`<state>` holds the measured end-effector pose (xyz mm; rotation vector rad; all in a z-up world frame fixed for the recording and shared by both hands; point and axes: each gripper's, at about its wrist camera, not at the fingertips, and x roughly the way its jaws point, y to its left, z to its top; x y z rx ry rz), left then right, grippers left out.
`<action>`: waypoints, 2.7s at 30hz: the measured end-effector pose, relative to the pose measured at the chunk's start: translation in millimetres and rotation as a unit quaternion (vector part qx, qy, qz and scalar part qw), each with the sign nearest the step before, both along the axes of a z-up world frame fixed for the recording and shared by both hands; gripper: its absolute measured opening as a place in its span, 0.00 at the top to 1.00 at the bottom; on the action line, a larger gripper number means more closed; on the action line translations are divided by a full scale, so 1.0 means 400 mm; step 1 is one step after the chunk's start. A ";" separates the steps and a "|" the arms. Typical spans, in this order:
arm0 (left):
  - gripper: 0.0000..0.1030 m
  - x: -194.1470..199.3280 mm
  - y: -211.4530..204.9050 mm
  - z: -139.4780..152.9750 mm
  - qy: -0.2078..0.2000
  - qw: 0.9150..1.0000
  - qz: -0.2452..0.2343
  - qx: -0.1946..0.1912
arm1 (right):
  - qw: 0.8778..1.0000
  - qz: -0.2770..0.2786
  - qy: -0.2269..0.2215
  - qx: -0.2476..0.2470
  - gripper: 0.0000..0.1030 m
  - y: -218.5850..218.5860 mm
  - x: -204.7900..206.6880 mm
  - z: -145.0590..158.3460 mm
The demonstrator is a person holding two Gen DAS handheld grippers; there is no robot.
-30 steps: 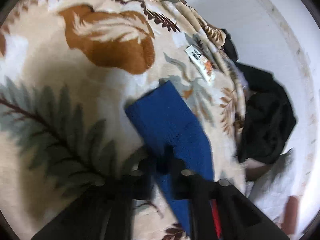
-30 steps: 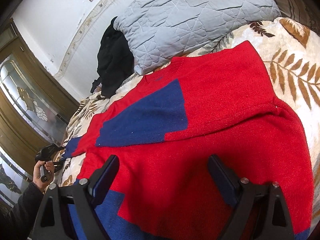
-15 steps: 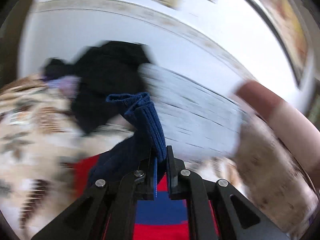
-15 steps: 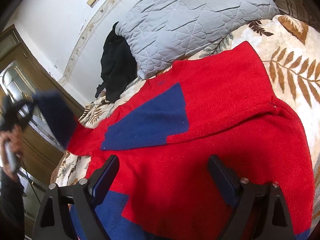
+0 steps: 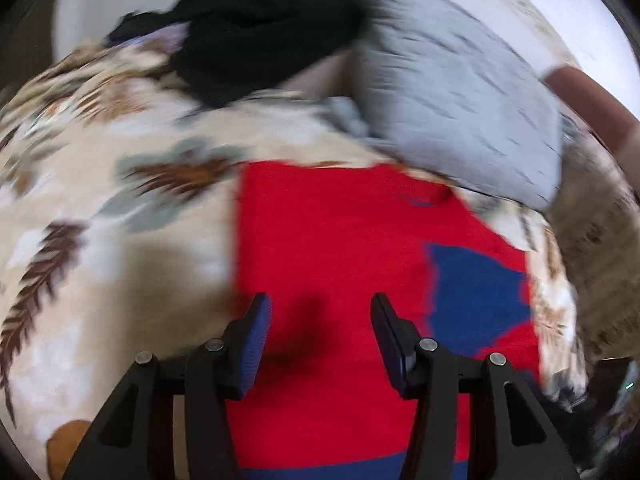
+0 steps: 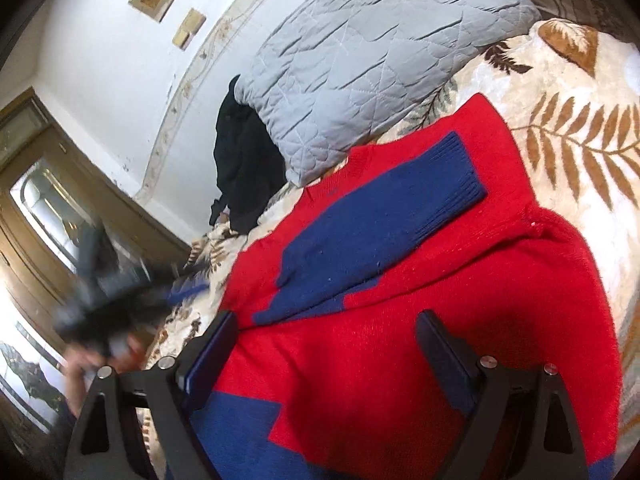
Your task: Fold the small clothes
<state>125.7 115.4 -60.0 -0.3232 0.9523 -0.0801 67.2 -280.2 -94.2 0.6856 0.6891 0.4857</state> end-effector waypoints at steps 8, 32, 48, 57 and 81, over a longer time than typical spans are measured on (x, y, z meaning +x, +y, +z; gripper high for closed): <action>0.49 -0.044 0.087 -0.077 -0.011 0.999 0.027 -0.033 | 0.992 -0.058 0.071 0.081 0.10 -0.082 0.125 0.065; 0.41 -0.042 0.082 -0.093 -0.022 0.999 0.015 -0.042 | 0.968 -0.154 0.170 -0.106 0.75 -0.106 0.156 0.023; 0.38 -0.033 0.079 -0.101 -0.021 0.999 0.019 -0.043 | 0.985 -0.071 0.157 0.006 0.23 -0.054 0.253 0.055; 0.35 -0.027 0.069 -0.103 -0.022 0.999 0.017 -0.033 | 0.989 -0.072 0.126 -0.016 0.17 -0.065 0.263 0.085; 0.35 -0.573 0.111 -0.025 0.047 0.994 -0.056 -0.080 | 0.984 0.031 0.174 -0.034 0.27 -0.191 -0.455 0.004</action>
